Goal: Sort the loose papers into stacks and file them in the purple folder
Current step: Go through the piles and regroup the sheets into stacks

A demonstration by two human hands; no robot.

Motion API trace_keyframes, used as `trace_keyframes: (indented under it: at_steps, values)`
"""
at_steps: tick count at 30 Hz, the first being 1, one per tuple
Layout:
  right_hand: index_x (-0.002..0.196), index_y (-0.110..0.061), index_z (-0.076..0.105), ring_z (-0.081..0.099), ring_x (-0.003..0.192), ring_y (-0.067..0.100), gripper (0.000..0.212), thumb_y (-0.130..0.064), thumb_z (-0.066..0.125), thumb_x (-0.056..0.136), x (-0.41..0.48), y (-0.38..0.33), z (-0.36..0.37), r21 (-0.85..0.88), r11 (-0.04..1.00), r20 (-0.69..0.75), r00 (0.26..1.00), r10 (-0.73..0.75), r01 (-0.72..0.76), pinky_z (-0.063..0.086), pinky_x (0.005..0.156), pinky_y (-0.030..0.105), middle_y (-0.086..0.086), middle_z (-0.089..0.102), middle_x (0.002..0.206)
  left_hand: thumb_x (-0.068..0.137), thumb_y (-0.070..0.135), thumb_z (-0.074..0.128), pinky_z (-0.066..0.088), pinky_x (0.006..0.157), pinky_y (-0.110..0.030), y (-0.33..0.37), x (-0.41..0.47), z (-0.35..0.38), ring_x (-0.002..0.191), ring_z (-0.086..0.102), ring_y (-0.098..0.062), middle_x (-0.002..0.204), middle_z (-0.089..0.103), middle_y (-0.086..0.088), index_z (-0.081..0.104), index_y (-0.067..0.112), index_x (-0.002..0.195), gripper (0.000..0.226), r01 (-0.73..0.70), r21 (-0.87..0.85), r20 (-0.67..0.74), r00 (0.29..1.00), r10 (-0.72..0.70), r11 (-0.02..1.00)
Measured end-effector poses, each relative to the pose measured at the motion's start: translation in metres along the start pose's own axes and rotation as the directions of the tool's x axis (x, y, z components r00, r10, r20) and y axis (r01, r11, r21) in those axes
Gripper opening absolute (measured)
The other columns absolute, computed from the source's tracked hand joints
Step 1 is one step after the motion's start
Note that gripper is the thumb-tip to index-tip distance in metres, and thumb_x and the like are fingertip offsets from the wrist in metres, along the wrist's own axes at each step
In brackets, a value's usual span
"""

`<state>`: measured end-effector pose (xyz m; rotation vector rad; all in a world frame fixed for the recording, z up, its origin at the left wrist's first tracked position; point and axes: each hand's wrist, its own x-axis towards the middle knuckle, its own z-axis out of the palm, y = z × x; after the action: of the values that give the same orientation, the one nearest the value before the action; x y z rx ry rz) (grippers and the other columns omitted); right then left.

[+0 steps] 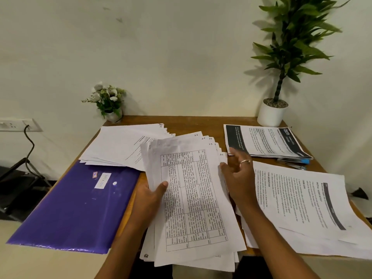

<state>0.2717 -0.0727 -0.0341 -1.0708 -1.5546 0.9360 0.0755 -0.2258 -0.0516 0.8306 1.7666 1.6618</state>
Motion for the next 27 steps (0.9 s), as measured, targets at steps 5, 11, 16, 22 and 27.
trace_keyframes:
  at_steps: [5, 11, 16, 22, 27]
  values:
    - [0.132, -0.027, 0.061, 0.060, 0.122, 0.012, 0.041, -0.038, 0.070, 0.093, -0.014, 0.022, 0.004, -0.082, 0.996, 0.118, 0.992, 0.049, -0.039, 0.051, 0.090, 0.014, -0.007, 0.062, 0.135, 0.094, 0.024, 0.068, 0.058, 0.061, -0.021, -0.002, 0.002, 0.003, 0.089, 0.073, -0.013, 0.105, 0.072, 0.009, 0.058, 0.036, 0.111, 0.022, -0.013, 0.026, -0.003, 1.000, 0.013, 1.000]
    - [0.141, -0.030, 0.054, 0.061, 0.113, 0.012, 0.061, -0.047, 0.075, 0.086, -0.009, 0.029, 0.004, -0.134, 0.989, 0.184, 0.980, 0.080, -0.056, 0.050, 0.086, 0.016, -0.010, 0.063, 0.126, 0.092, 0.028, 0.069, 0.064, 0.074, -0.040, -0.007, 0.003, 0.000, 0.096, 0.075, -0.021, 0.107, 0.076, -0.002, 0.061, 0.026, 0.119, 0.029, 0.007, -0.027, 0.010, 1.000, -0.006, 1.000]
    - [0.114, -0.031, 0.065, 0.064, 0.100, 0.007, 0.030, -0.038, 0.077, 0.087, -0.010, 0.030, 0.001, -0.110, 0.991, 0.172, 0.981, 0.093, -0.074, 0.058, 0.089, 0.030, -0.008, 0.068, 0.116, 0.091, 0.022, 0.070, 0.063, 0.075, -0.038, -0.008, 0.003, 0.001, 0.098, 0.075, -0.022, 0.108, 0.077, -0.001, 0.063, 0.024, 0.120, 0.029, 0.020, -0.106, 0.028, 0.999, -0.017, 0.994]
    - [0.086, -0.031, 0.056, 0.068, 0.091, 0.015, 0.023, -0.032, 0.079, 0.087, -0.011, 0.030, -0.001, -0.096, 0.989, 0.185, 0.975, 0.125, -0.109, 0.061, 0.080, 0.032, -0.003, 0.069, 0.102, 0.093, 0.024, 0.070, 0.060, 0.088, -0.048, -0.011, 0.004, -0.002, 0.110, 0.071, -0.027, 0.121, 0.073, -0.006, 0.059, 0.015, 0.134, 0.043, 0.008, -0.149, 0.043, 0.999, -0.001, 0.989]
    - [0.083, -0.021, 0.059, 0.067, 0.107, 0.020, 0.020, -0.009, 0.072, 0.092, -0.010, 0.039, 0.001, -0.101, 0.992, 0.230, 0.968, 0.095, -0.074, 0.063, 0.078, 0.031, -0.005, 0.071, 0.108, 0.092, 0.028, 0.069, 0.056, 0.094, -0.055, -0.014, 0.006, -0.002, 0.109, 0.071, -0.026, 0.118, 0.074, -0.007, 0.062, 0.013, 0.130, 0.041, -0.010, -0.110, 0.027, 1.000, 0.013, 0.994]
